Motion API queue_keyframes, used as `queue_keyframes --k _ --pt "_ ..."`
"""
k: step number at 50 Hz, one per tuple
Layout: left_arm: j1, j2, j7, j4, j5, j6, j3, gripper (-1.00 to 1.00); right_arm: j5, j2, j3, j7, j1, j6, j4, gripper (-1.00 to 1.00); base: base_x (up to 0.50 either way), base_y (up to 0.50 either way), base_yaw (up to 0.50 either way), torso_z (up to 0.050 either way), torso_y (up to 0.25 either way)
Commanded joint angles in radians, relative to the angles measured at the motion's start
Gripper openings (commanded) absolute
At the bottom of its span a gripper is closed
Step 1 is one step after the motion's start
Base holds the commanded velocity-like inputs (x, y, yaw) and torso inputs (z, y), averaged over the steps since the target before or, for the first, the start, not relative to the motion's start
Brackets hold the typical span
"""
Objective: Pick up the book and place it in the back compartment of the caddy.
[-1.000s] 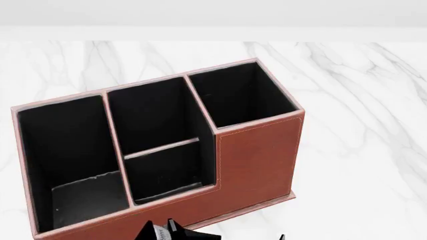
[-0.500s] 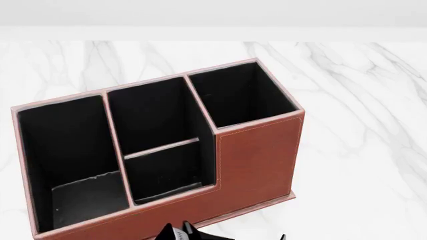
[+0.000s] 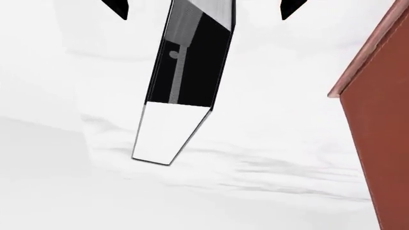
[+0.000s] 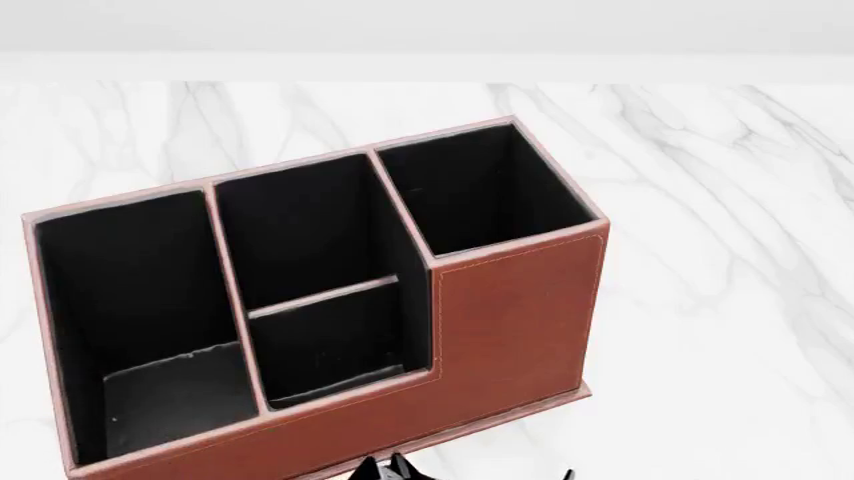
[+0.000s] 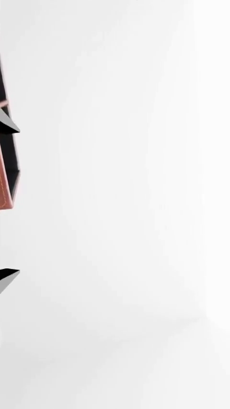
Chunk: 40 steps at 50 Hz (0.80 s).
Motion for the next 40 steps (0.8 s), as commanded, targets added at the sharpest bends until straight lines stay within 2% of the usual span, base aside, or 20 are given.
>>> queue_keyframes --k 1,5,6,16,29,40 --pt "-0.060 0.017 -0.028 -0.082 -0.192 0.059 0.222 1.00 0.001 0.003 -0.003 0.003 -0.003 -0.005 -0.003 1.00 0.00 0.00 0.00 0.000 0.000" --pt "-0.083 0.017 -0.042 -0.107 -0.306 0.091 0.355 1.00 0.004 0.006 -0.002 0.004 -0.005 -0.002 -0.009 1.00 0.00 0.00 0.00 0.000 0.000" --pt "-0.087 0.017 -0.038 -0.110 -0.328 0.098 0.378 -1.00 0.004 0.007 -0.002 0.004 -0.004 -0.003 -0.009 1.00 0.00 0.00 0.00 0.000 0.000" --pt "-0.107 0.017 -0.046 -0.138 -0.436 0.141 0.497 -1.00 0.003 0.006 -0.004 0.007 0.000 0.002 -0.005 1.00 0.00 0.00 0.00 0.000 0.000" --pt "-0.124 0.016 -0.054 -0.181 -0.477 0.169 0.529 -1.00 0.008 0.009 -0.003 0.012 0.002 -0.001 -0.005 1.00 0.00 0.00 0.00 0.000 0.000" --pt "-0.147 -0.111 -0.151 0.007 -0.486 0.147 0.519 -1.00 0.004 0.011 -0.001 0.019 -0.001 -0.004 -0.007 1.00 0.00 0.00 0.00 0.000 0.000"
